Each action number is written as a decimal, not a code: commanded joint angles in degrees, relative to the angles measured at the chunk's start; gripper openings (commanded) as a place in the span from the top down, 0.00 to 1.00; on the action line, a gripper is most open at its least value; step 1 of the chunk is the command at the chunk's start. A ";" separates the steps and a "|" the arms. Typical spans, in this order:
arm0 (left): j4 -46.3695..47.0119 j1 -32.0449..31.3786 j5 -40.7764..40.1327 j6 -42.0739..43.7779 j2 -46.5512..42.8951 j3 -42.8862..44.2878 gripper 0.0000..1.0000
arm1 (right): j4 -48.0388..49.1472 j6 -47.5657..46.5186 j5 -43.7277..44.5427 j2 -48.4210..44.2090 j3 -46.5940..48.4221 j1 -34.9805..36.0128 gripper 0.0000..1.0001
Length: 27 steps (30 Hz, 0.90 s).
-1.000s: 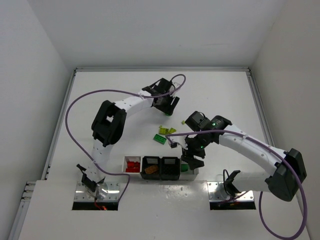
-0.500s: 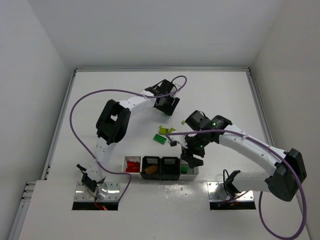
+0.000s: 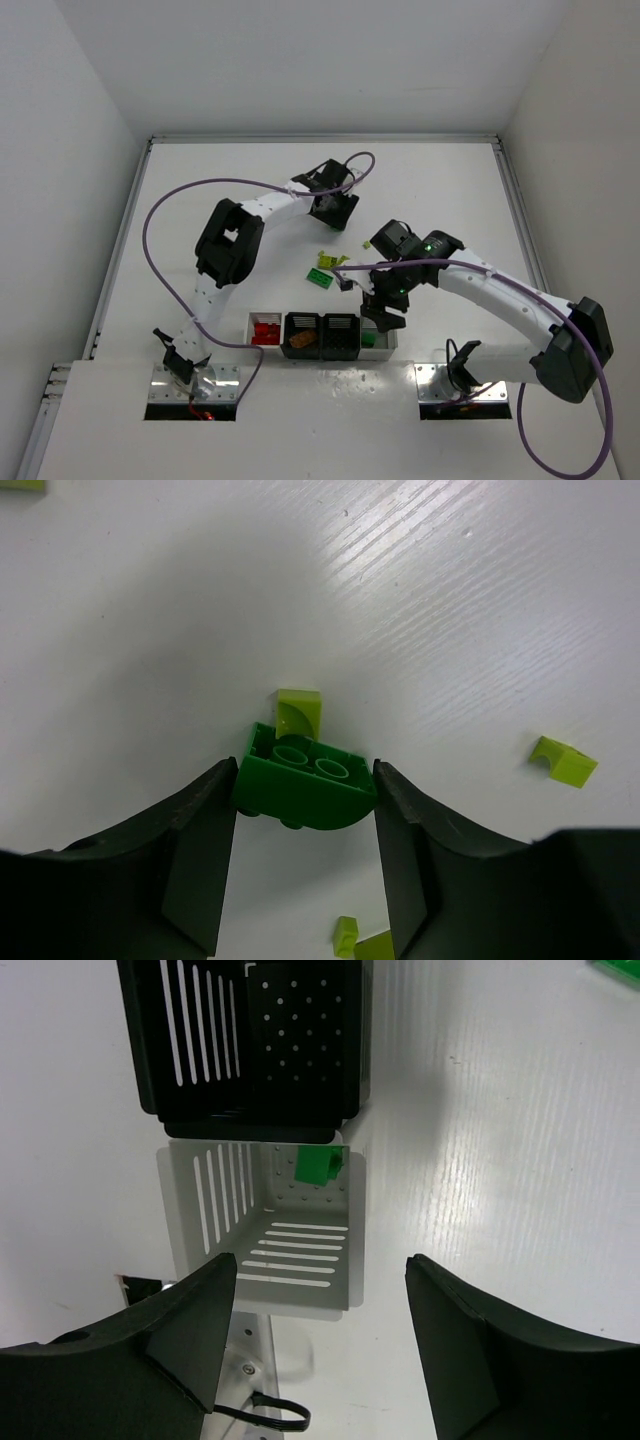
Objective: Sort the legos into containers by color
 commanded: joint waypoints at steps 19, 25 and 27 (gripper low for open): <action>0.38 4.90 18.19 9.08 -43.09 -20.38 0.82 | 22.62 24.64 18.41 -5.14 8.05 -9.10 0.18; 0.38 2.71 24.95 12.32 -56.70 -29.35 0.82 | 19.76 32.29 15.39 2.05 12.61 -18.93 0.18; -3.03 -2.46 27.24 19.08 -58.83 -30.59 0.81 | 17.65 32.83 13.62 7.21 14.55 -23.31 0.18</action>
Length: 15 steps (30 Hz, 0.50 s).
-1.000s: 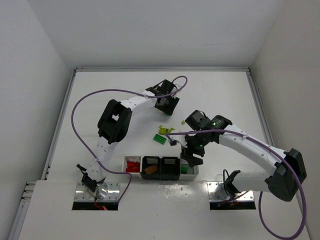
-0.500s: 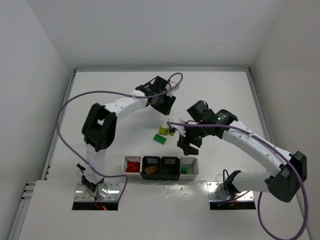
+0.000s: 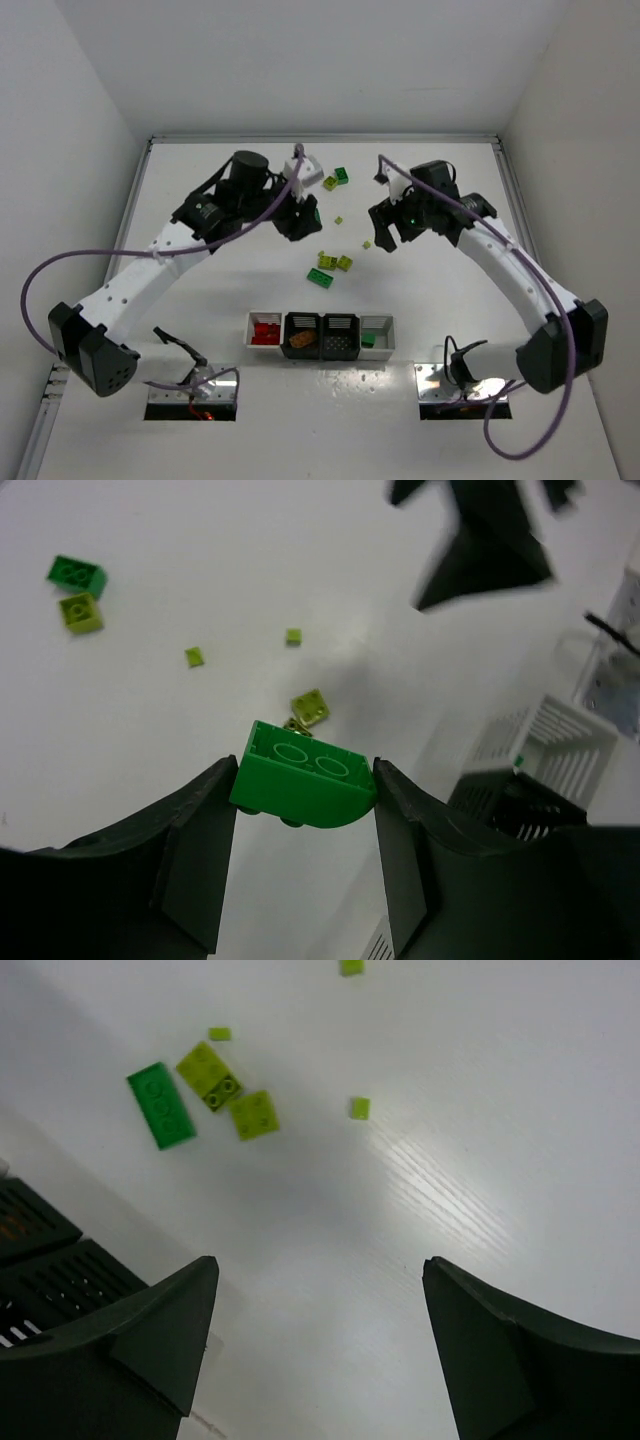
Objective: Sort the legos into containers by color
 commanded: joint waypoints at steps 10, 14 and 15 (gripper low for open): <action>-9.85 -24.03 7.56 16.96 -1.47 0.76 0.80 | -2.92 8.80 -13.69 21.69 21.50 -17.61 0.16; -11.78 -33.61 5.89 20.30 3.44 1.91 0.80 | -2.92 8.80 -15.61 24.95 24.50 -19.37 0.16; -11.79 -36.93 4.50 21.70 4.24 2.60 0.81 | -2.31 8.80 -16.32 25.73 24.50 -19.98 0.16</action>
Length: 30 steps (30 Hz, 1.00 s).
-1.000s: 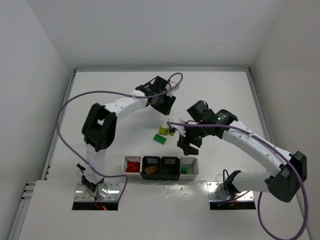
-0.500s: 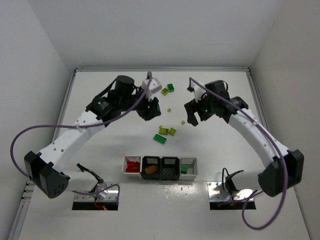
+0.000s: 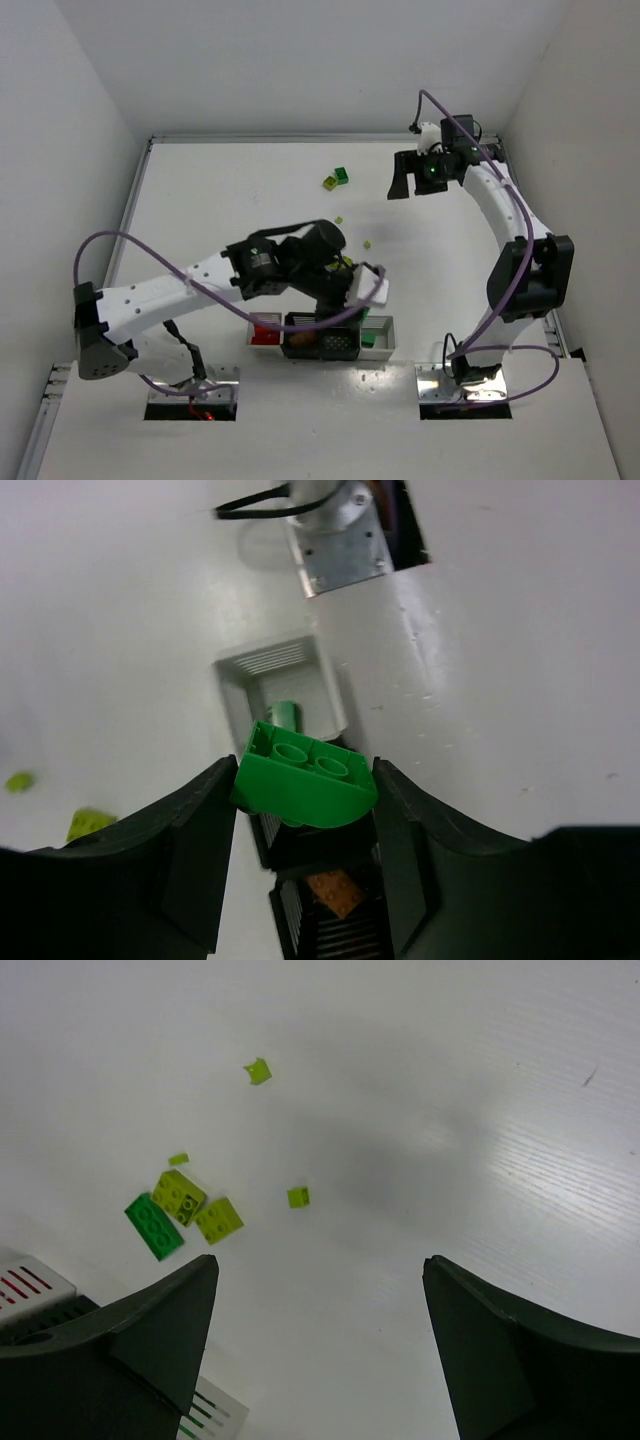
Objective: Sort the legos into containers by color
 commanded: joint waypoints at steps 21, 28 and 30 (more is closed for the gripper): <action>-1.28 -8.94 -8.42 6.55 17.83 9.73 0.75 | 1.83 -1.77 -9.88 2.05 1.30 -2.88 0.16; -1.80 -6.75 -9.75 6.55 20.30 10.26 0.67 | 1.83 -2.91 -9.88 2.57 1.30 -3.41 0.16; -1.80 -6.74 -10.45 6.55 20.30 10.26 0.62 | 1.83 -2.91 -9.88 2.58 1.30 -3.41 0.16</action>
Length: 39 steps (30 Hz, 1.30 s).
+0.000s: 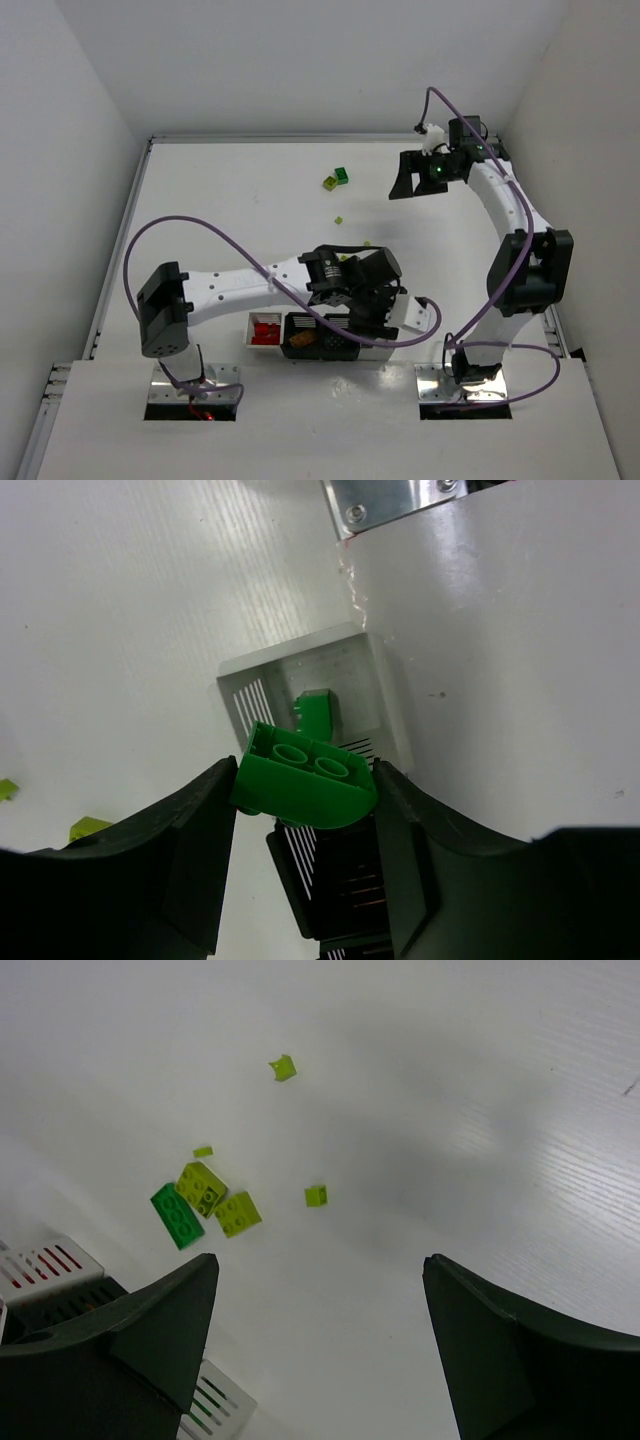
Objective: Sort the legos into containers by color
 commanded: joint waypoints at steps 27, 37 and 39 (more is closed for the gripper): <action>9.58 32.59 -21.05 -29.09 -12.71 9.41 0.01 | 4.16 2.09 8.52 23.05 31.90 4.61 0.17; 4.81 63.19 -4.54 -40.53 -10.59 2.14 0.01 | 17.59 7.35 13.44 38.44 42.46 8.48 0.29; 5.53 65.21 -2.43 -42.02 -11.12 -1.02 0.01 | 24.09 8.59 16.24 39.23 41.24 9.26 0.32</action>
